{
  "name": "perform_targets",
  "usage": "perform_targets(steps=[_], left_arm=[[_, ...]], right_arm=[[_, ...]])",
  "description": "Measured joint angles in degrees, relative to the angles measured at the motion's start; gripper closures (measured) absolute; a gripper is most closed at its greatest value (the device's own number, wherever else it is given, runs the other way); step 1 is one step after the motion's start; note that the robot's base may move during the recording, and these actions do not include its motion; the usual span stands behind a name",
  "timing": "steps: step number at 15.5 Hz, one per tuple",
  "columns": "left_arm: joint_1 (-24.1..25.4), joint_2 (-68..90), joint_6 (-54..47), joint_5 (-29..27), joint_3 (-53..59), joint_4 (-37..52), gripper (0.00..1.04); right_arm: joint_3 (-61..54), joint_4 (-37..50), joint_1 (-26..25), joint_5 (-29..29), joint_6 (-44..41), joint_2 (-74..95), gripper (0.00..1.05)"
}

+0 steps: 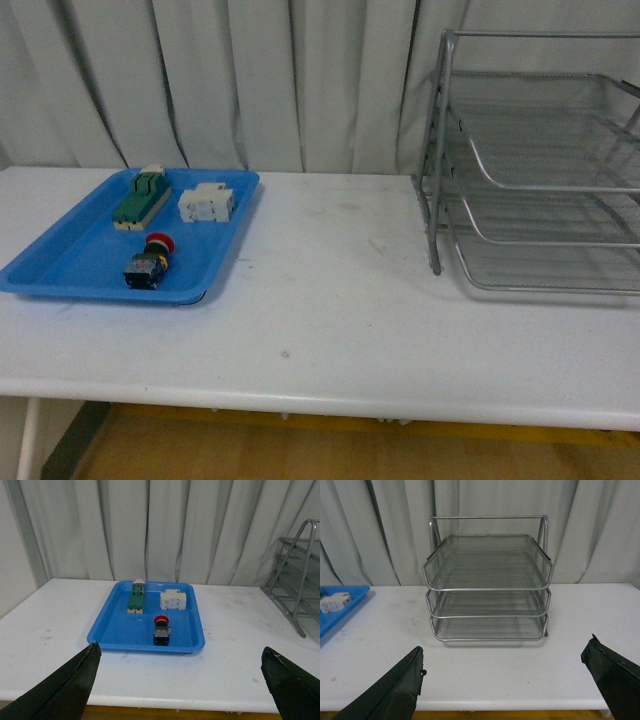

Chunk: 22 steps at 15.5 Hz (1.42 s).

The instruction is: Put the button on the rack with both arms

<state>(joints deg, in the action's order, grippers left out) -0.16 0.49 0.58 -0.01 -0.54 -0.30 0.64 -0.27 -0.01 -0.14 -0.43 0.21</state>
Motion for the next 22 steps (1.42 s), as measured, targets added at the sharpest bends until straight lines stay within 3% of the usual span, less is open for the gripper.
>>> perform_targets(steps=[22], left_arm=[[0.0,0.0,0.0,0.0,0.0,0.0,0.07]], right_arm=[[0.0,0.0,0.0,0.0,0.0,0.0,0.06]])
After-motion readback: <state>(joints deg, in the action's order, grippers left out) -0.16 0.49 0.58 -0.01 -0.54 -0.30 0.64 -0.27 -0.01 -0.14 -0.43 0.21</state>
